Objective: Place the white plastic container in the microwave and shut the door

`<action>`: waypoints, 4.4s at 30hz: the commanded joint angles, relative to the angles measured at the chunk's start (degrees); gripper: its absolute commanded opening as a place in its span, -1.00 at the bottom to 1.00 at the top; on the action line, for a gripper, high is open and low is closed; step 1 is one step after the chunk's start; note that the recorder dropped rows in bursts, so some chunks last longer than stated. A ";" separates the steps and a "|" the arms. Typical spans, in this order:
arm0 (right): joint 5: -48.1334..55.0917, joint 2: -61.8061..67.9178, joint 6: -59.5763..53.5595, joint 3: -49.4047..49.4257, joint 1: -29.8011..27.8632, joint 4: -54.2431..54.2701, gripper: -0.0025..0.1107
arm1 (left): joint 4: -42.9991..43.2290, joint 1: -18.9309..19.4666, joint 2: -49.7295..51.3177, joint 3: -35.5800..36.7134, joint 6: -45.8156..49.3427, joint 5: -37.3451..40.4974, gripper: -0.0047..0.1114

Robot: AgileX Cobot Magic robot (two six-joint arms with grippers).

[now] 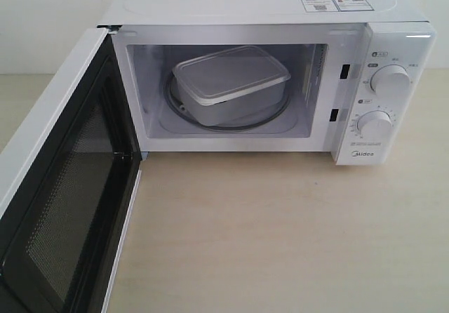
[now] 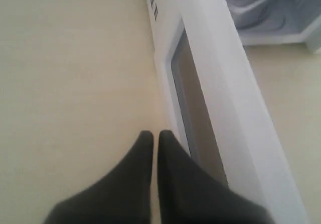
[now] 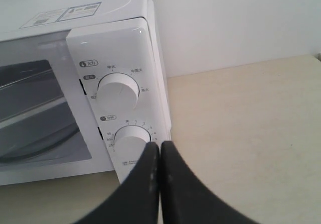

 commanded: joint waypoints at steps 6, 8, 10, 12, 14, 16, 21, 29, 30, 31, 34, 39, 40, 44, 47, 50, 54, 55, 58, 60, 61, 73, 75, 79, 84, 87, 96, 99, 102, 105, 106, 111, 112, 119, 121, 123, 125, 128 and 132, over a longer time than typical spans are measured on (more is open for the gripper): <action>-0.43 -0.20 -0.22 0.12 -0.04 -0.29 -0.96 | -2.51 0.07 8.91 -0.55 3.60 3.44 -0.84; -0.43 -0.20 -0.22 0.12 -0.04 -0.29 -0.96 | -3.06 0.07 10.67 -0.55 3.92 3.44 -0.84; -0.43 -0.20 -0.22 0.12 -0.04 -0.29 -0.96 | -4.80 0.07 12.19 -0.55 5.23 3.44 -0.84; -0.43 -0.20 -0.22 0.12 -0.04 -0.29 -0.96 | -7.79 0.07 13.04 -0.55 7.47 3.44 -0.84; -0.43 -0.20 -0.22 0.12 -0.04 -0.29 -0.96 | -11.21 0.07 13.62 -0.55 9.68 3.44 -0.84; -0.43 -0.20 -0.22 0.12 -0.04 -0.29 -0.96 | -12.92 0.07 14.22 -0.31 10.49 3.44 -0.84; -1.21 -0.20 -0.22 0.12 -0.04 -0.29 -0.96 | -13.20 0.07 14.78 0.32 10.49 3.44 -0.84; -1.21 -0.20 -0.22 0.12 -0.04 -0.29 -0.96 | -13.67 -3.76 14.78 4.86 10.49 3.44 -0.84; -1.21 -0.20 -0.22 0.12 -0.04 -0.29 -0.96 | -13.67 -4.63 14.78 5.38 10.49 3.44 -0.84; -1.21 -0.20 -0.12 0.12 -0.04 -0.29 -0.96 | -13.67 -5.25 14.78 5.65 10.49 3.44 -0.84; -0.47 -0.20 0.34 0.12 -0.04 -0.29 -0.96 | -13.68 -7.12 14.78 5.88 10.66 3.44 -0.84; -0.21 -0.20 0.34 0.12 -0.04 -0.29 -0.96 | -14.25 -10.01 14.78 5.88 10.66 3.44 -0.84; -0.21 -0.20 0.34 0.12 -0.04 -0.29 -0.96 | -14.25 -10.47 14.78 5.88 10.66 3.44 -0.84; -0.22 -0.20 2.75 0.12 -0.04 -0.29 -0.96 | -16.27 -12.57 14.87 5.88 10.66 1.35 -0.84; -0.22 -0.20 3.06 0.12 -0.04 -0.29 -0.96 | -17.46 -14.11 15.62 5.88 10.66 -0.84 -0.84; -0.22 -0.20 3.22 0.12 -0.04 -0.42 -0.96 | -17.74 -16.02 17.70 5.88 10.66 -1.81 -0.84; -0.22 -0.20 3.22 0.12 -0.04 -1.25 -0.96 | -18.82 -19.35 20.79 5.88 10.66 -5.24 -0.84; -0.22 -0.20 3.22 0.12 -0.04 -1.35 -0.96 | -19.04 -20.36 21.49 5.88 10.66 -6.67 -0.84; 0.30 -0.20 2.91 0.12 -0.04 -1.29 -0.96 | -19.04 -23.21 23.19 5.88 10.66 -11.07 -0.84; 0.93 -0.20 2.91 0.12 -0.04 -1.62 -0.96 | -19.04 -25.05 24.52 5.88 10.66 -13.75 -0.84; 1.22 -0.20 2.91 0.12 -0.04 -1.76 -0.96 | -19.04 -25.86 25.30 5.88 10.66 -15.11 -0.84; 9.02 -0.20 2.89 -3.08 -0.04 -10.01 -0.96 | -34.60 -32.81 38.16 4.97 27.91 -39.25 -0.84; 13.57 -0.20 2.67 -6.25 -0.04 -10.56 -0.96 | -38.00 -32.81 40.50 3.79 31.41 -41.74 -0.84; 23.50 -0.20 -0.78 -11.11 -0.04 -10.67 -0.96 | -45.19 -32.81 45.03 -0.38 39.48 -43.69 -0.84; 28.06 -0.20 -1.23 -12.93 -0.04 -10.83 -0.96 | -47.19 -32.81 48.51 -2.85 41.62 -48.65 -0.84; 30.36 -0.20 -2.03 -13.32 -0.04 -10.83 -0.96 | -47.19 -32.81 50.18 -3.90 42.51 -50.98 -0.84; 35.36 6.26 -2.32 -13.03 -0.04 -10.83 -0.96 | -47.19 -32.81 50.45 -4.16 42.84 -53.39 -0.84; 35.36 12.28 -2.32 -13.03 -0.04 -10.83 -0.96 | -47.19 -32.81 50.45 -4.16 42.84 -54.43 -0.84; 34.43 17.15 -1.64 -13.03 0.06 -10.83 -0.96 | -47.19 -32.81 50.45 -4.16 44.27 -54.79 -0.84; 30.41 20.49 0.66 -13.03 0.16 -10.83 -0.96 | -47.19 -32.81 50.45 -4.16 45.60 -54.77 -0.84; 28.72 21.34 1.30 -13.03 0.16 -10.83 -0.96 | -47.19 -32.81 50.45 -4.16 45.60 -55.26 -0.84; 27.01 23.21 4.09 -15.05 0.16 -14.78 -0.96 | -47.19 -32.81 50.45 -4.16 45.60 -56.64 -0.84; 27.14 23.33 5.57 -15.81 0.16 -16.19 -0.96 | -47.19 -32.81 50.45 -4.16 45.60 -56.52 -0.84; 26.93 28.40 6.31 -19.73 0.16 -17.52 -0.96 | -47.19 -32.81 49.78 -2.04 45.60 -55.51 -0.84; 25.86 30.98 6.20 -20.57 0.16 -17.67 -0.96 | -47.19 -32.81 48.13 0.77 45.60 -57.22 -0.84; 24.89 33.65 5.63 -21.87 0.16 -17.67 -0.96 | -47.19 -32.81 43.92 6.10 45.60 -59.55 -0.84; 24.43 34.33 5.62 -23.47 0.16 -18.79 -0.96 | -47.19 -32.81 37.23 12.50 45.41 -64.06 -0.84; 20.06 34.53 5.77 -24.35 0.16 -18.93 -0.96 | -47.19 -32.81 24.34 24.08 42.24 -70.18 -0.84; 19.39 34.53 5.65 -24.47 0.16 -19.60 -0.96 | -47.19 -32.81 8.80 33.39 38.20 -72.04 -0.84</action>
